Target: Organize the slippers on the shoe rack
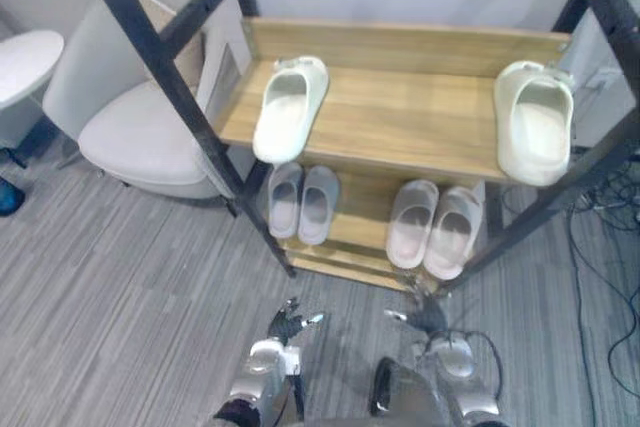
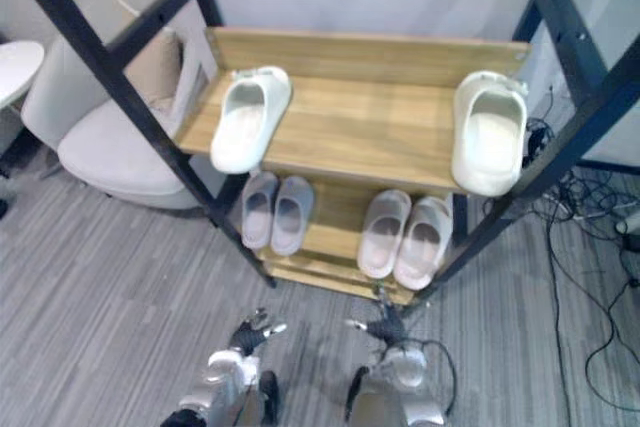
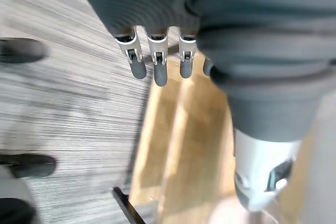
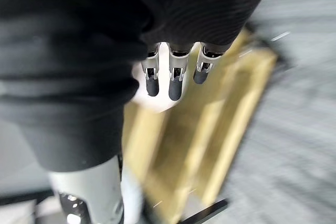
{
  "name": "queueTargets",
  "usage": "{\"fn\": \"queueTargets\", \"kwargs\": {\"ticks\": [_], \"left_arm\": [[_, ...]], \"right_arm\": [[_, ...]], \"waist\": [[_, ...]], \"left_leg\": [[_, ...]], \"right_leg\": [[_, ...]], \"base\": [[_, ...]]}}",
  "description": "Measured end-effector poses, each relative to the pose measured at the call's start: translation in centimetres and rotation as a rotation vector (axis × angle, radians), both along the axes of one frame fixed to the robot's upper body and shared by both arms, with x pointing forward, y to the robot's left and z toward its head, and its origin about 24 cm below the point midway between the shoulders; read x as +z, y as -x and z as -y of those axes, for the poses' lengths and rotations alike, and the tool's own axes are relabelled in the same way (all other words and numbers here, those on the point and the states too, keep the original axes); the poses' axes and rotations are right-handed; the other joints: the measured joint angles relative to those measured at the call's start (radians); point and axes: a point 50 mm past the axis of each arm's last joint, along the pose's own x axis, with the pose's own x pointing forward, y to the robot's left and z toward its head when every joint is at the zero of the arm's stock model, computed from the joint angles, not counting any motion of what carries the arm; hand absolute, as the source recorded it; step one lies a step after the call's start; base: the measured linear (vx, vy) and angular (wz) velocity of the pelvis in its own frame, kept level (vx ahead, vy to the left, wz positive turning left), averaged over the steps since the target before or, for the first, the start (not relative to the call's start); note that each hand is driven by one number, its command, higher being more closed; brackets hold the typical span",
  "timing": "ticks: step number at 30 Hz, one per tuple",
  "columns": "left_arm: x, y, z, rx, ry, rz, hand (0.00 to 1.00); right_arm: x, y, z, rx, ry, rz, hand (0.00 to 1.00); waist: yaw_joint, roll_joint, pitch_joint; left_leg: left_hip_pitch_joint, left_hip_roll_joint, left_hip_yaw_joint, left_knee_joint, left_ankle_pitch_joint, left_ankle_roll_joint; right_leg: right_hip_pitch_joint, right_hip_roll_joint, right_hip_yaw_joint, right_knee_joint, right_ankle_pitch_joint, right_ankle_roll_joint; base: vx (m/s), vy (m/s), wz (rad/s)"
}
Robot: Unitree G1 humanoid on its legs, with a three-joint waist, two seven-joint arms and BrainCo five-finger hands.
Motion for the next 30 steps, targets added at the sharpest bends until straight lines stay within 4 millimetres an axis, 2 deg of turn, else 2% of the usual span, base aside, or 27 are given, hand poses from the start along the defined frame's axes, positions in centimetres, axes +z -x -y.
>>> {"fn": "queueTargets", "kwargs": {"ticks": [1, 3, 5, 6, 7, 10, 13, 15, 17, 18, 22, 23, 26, 27, 30], "left_arm": [[0.5, -0.3, 0.4, -0.026, 0.002, 0.027, 0.00], [2.6, -0.8, 1.4, -0.106, 0.022, 0.177, 0.00], [2.6, -0.6, 2.5, -0.147, 0.039, 0.191, 0.00], [2.0, -0.1, 3.5, -0.244, -0.012, 0.160, 0.00], [2.0, -0.1, 3.8, -0.278, -0.028, 0.158, 0.00], [2.9, -0.1, 6.8, -0.492, -0.084, 0.223, 0.00], [6.5, -0.2, 10.4, -0.679, -0.034, 0.409, 0.00], [10.3, 0.0, 13.0, -0.772, 0.069, 0.576, 0.00], [12.9, 0.0, 13.9, -0.780, 0.145, 0.679, 0.00], [14.6, -0.1, 14.1, -0.775, 0.197, 0.744, 0.00], [18.8, -0.3, 13.6, -0.740, 0.269, 0.922, 0.00], [21.0, -0.6, 12.8, -0.671, 0.316, 1.005, 0.00], [23.8, -1.1, 11.5, -0.577, 0.361, 1.116, 0.00], [25.9, -1.4, 10.4, -0.505, 0.384, 1.211, 0.00], [28.5, -2.1, 8.9, -0.393, 0.386, 1.335, 0.00]], "right_arm": [[-0.2, 0.4, 0.2, -0.025, -0.008, -0.013, 0.00], [-1.8, 2.8, 0.6, -0.131, -0.048, -0.097, 0.00], [-2.6, 4.2, 0.8, -0.182, -0.061, -0.150, 0.00], [-3.1, 5.0, 0.9, -0.217, -0.070, -0.186, 0.00], [-3.1, 5.0, 1.0, -0.222, -0.068, -0.185, 0.00], [-3.1, 5.0, 1.5, -0.283, -0.077, -0.180, 0.00], [-3.1, 5.3, 2.3, -0.352, -0.076, -0.174, 0.00], [-3.4, 6.4, 2.9, -0.424, -0.073, -0.198, 0.00], [-3.5, 6.8, 3.1, -0.435, -0.065, -0.205, 0.00], [-3.4, 6.8, 3.1, -0.438, -0.062, -0.204, 0.00], [-3.4, 6.8, 3.2, -0.439, -0.059, -0.204, 0.00], [-3.4, 6.8, 3.2, -0.440, -0.056, -0.205, 0.00], [-3.4, 6.8, 3.2, -0.440, -0.056, -0.206, 0.00], [-3.4, 6.8, 3.2, -0.440, -0.055, -0.206, 0.00], [-3.5, 6.9, 3.1, -0.440, -0.056, -0.209, 0.00]], "waist": [[-0.003, 0.000, 0.000], [-0.004, 0.004, -0.011], [-0.010, 0.006, -0.023], [-0.012, 0.011, -0.029], [-0.013, 0.011, -0.030], [-0.028, 0.008, -0.038], [-0.036, 0.007, -0.041], [-0.037, 0.005, -0.043], [-0.037, 0.004, -0.052], [-0.036, 0.005, -0.053], [-0.036, 0.007, -0.057], [-0.035, 0.009, -0.062], [-0.034, 0.007, -0.065], [-0.032, 0.006, -0.070], [-0.030, 0.007, -0.084]], "left_leg": [[0.010, -0.001, 0.001, -0.007, 0.002, 0.002], [0.033, -0.005, -0.003, -0.030, 0.008, 0.005], [0.052, -0.004, 0.004, -0.047, 0.009, 0.006], [0.062, -0.002, 0.012, -0.060, 0.011, 0.008], [0.062, -0.002, 0.012, -0.061, 0.011, 0.009], [0.066, -0.004, 0.020, -0.085, 0.021, 0.018], [0.079, -0.007, 0.034, -0.094, 0.029, 0.022], [0.097, -0.011, 0.035, -0.095, 0.028, 0.024], [0.096, -0.011, 0.044, -0.095, 0.024, 0.028], [0.097, -0.011, 0.050, -0.093, 0.020, 0.031], [0.097, -0.011, 0.059, -0.091, 0.006, 0.037], [0.098, -0.011, 0.064, -0.091, 0.004, 0.039], [0.098, -0.011, 0.071, -0.089, 0.002, 0.042], [0.097, -0.011, 0.078, -0.089, 0.000, 0.044], [0.096, -0.012, 0.086, -0.087, -0.003, 0.047]], "right_leg": [[0.006, 0.000, 0.000, -0.006, 0.006, -0.003], [0.042, 0.001, -0.007, -0.045, 0.018, 0.006], [0.061, 0.010, -0.003, -0.073, 0.026, 0.018], [0.079, 0.018, 0.000, -0.107, 0.043, 0.023], [0.082, 0.019, 0.000, -0.115, 0.047, 0.025], [0.093, 0.029, 0.009, -0.164, 0.076, 0.031], [0.102, 0.031, 0.013, -0.194, 0.108, 0.024], [0.126, 0.029, 0.015, -0.203, 0.110, 0.025], [0.125, 0.030, 0.022, -0.204, 0.109, 0.026], [0.125, 0.030, 0.025, -0.206, 0.108, 0.028], [0.125, 0.032, 0.035, -0.217, 0.106, 0.038], [0.125, 0.033, 0.039, -0.223, 0.111, 0.041], [0.125, 0.035, 0.046, -0.229, 0.116, 0.042], [0.125, 0.037, 0.052, -0.240, 0.124, 0.042], [0.129, 0.038, 0.058, -0.254, 0.142, 0.037]], "base": [[0.02, 0.056, -0.03], [0.03, 0.065, 0.04], [0.05, 0.054, -0.08], [0.07, 0.064, -0.14], [0.04, 0.055, -0.08], [0.02, 0.047, -0.08], [0.09, 0.047, -0.12], [0.04, 0.031, 0.02], [0.00, 0.027, -0.10], [-0.01, 0.017, -0.13], [-0.02, 0.015, -0.09], [0.00, 0.012, -0.07], [0.01, 0.015, -0.09], [0.03, 0.025, -0.14], [0.03, 0.026, -0.09]]}}
